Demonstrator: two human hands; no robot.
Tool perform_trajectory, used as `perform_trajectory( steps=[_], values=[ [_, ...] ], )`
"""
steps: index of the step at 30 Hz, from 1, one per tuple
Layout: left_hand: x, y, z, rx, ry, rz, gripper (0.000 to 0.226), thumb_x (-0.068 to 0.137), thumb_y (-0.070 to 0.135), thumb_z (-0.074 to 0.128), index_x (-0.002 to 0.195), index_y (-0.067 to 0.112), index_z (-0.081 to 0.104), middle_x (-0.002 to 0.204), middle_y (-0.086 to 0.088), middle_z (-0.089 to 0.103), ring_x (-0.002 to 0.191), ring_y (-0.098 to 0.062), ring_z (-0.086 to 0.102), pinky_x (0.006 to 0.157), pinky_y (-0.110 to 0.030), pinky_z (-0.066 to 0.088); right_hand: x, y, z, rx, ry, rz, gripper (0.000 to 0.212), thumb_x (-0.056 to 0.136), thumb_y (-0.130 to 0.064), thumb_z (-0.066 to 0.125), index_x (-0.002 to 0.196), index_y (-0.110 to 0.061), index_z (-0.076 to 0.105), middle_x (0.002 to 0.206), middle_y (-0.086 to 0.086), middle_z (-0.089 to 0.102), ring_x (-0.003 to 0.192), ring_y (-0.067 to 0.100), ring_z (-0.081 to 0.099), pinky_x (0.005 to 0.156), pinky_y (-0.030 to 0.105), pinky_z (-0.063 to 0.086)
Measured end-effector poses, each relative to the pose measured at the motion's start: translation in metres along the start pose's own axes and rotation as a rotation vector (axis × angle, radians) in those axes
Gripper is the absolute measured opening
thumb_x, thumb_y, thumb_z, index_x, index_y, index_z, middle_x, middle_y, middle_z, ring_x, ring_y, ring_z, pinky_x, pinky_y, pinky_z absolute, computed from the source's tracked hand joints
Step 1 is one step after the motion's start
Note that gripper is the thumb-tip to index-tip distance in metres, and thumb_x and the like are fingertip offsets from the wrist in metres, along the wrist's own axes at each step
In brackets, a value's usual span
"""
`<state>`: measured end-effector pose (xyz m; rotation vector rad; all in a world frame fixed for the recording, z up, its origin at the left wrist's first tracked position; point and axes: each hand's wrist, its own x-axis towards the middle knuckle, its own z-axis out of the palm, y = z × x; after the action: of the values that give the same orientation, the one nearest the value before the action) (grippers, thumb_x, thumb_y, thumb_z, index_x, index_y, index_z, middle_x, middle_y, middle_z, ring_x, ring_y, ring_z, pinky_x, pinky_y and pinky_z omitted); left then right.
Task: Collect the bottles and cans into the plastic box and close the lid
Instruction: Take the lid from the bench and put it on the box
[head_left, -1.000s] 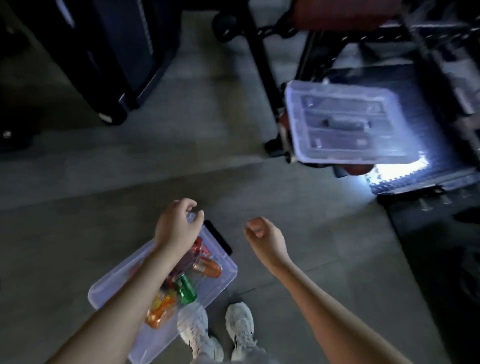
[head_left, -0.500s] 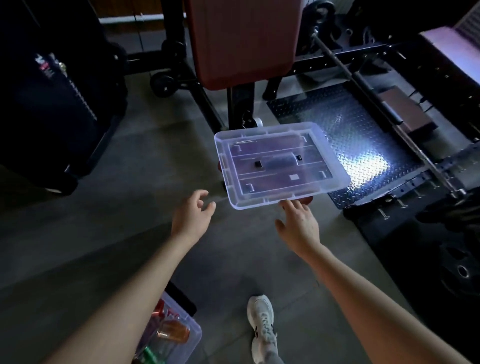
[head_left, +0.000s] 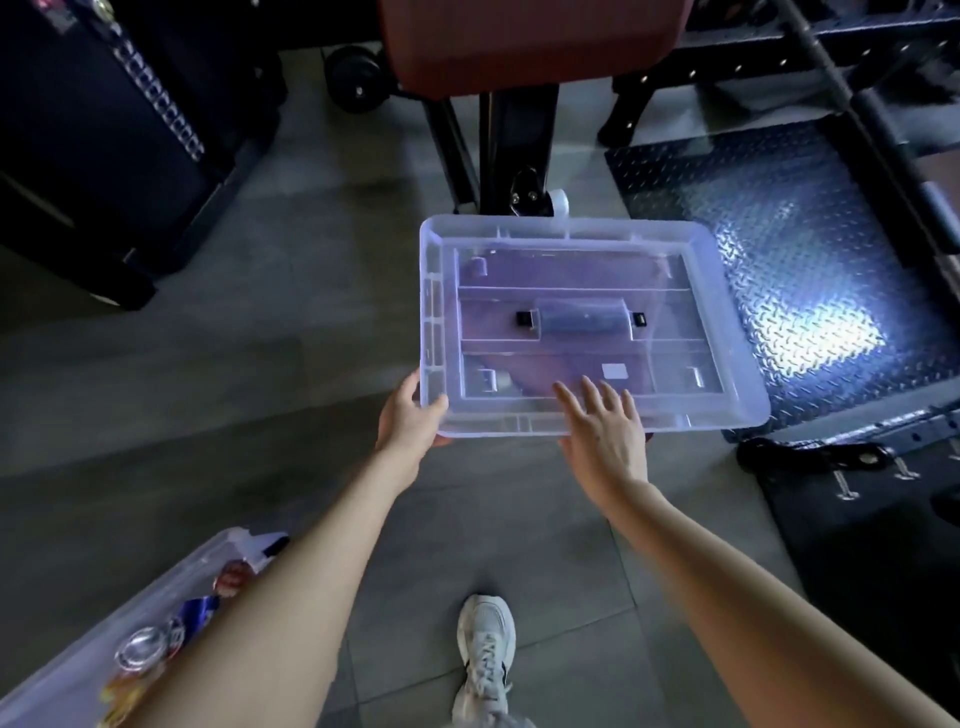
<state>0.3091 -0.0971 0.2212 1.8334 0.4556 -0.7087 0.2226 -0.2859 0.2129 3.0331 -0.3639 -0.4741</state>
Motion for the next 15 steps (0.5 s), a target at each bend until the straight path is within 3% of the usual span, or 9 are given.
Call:
perform_trajectory(
  steps=[2,4,7,9,12,15],
  values=[
    [-0.004,0.002,-0.005,0.003,-0.007,0.033,0.052,0.086,-0.002,0.042,0.134,0.018,0.048,0.093,-0.005,0.062,0.081,-0.023,0.061,0.076,-0.044,0.06,-0.003,0.004,-0.001,0.017,0.046,-0.018,0.072,0.056,-0.007,0.082,0.123,-0.015,0.056,0.115,0.012,0.065,0.103,0.036,0.062,0.094,0.051,0.049],
    [-0.016,0.009,-0.015,-0.006,0.008,0.045,0.047,0.082,-0.008,0.039,0.121,0.012,0.058,0.08,-0.003,0.06,0.076,-0.025,0.061,0.065,-0.038,0.061,-0.014,0.005,-0.01,0.03,0.14,-0.051,0.07,0.056,-0.004,0.08,0.121,-0.014,0.057,0.113,0.011,0.065,0.101,0.035,0.062,0.097,0.052,0.047],
    [-0.042,0.013,-0.04,-0.093,-0.034,-0.043,0.034,0.081,-0.01,0.044,0.107,0.003,0.062,0.081,-0.006,0.063,0.07,-0.024,0.062,0.05,-0.028,0.059,-0.039,-0.002,-0.032,0.045,0.3,-0.063,0.062,0.057,0.001,0.074,0.115,-0.016,0.06,0.107,0.011,0.067,0.095,0.034,0.063,0.097,0.049,0.047],
    [-0.064,0.012,-0.067,-0.14,-0.059,-0.083,0.028,0.082,-0.005,0.049,0.105,0.002,0.063,0.092,-0.013,0.064,0.072,-0.023,0.062,0.048,-0.027,0.058,-0.06,-0.015,-0.053,0.045,0.378,-0.149,0.052,0.06,0.0,0.068,0.108,-0.019,0.062,0.098,0.006,0.069,0.085,0.031,0.065,0.088,0.042,0.051],
    [-0.11,0.003,-0.116,-0.257,-0.095,-0.067,0.013,0.089,0.011,0.053,0.09,0.012,0.065,0.094,-0.011,0.066,0.077,-0.022,0.063,0.059,-0.031,0.06,-0.101,-0.049,-0.084,0.079,0.471,-0.297,0.043,0.065,0.001,0.055,0.101,-0.02,0.064,0.087,0.002,0.069,0.072,0.028,0.063,0.075,0.036,0.05],
    [-0.171,-0.022,-0.178,-0.315,-0.066,0.056,0.022,0.094,0.033,0.047,0.094,0.026,0.067,0.092,0.007,0.073,0.09,-0.015,0.066,0.076,-0.032,0.052,-0.157,-0.099,-0.116,0.122,0.479,-0.373,0.048,0.059,0.005,0.059,0.099,-0.02,0.066,0.08,0.0,0.069,0.063,0.026,0.062,0.062,0.032,0.048]
  ],
)
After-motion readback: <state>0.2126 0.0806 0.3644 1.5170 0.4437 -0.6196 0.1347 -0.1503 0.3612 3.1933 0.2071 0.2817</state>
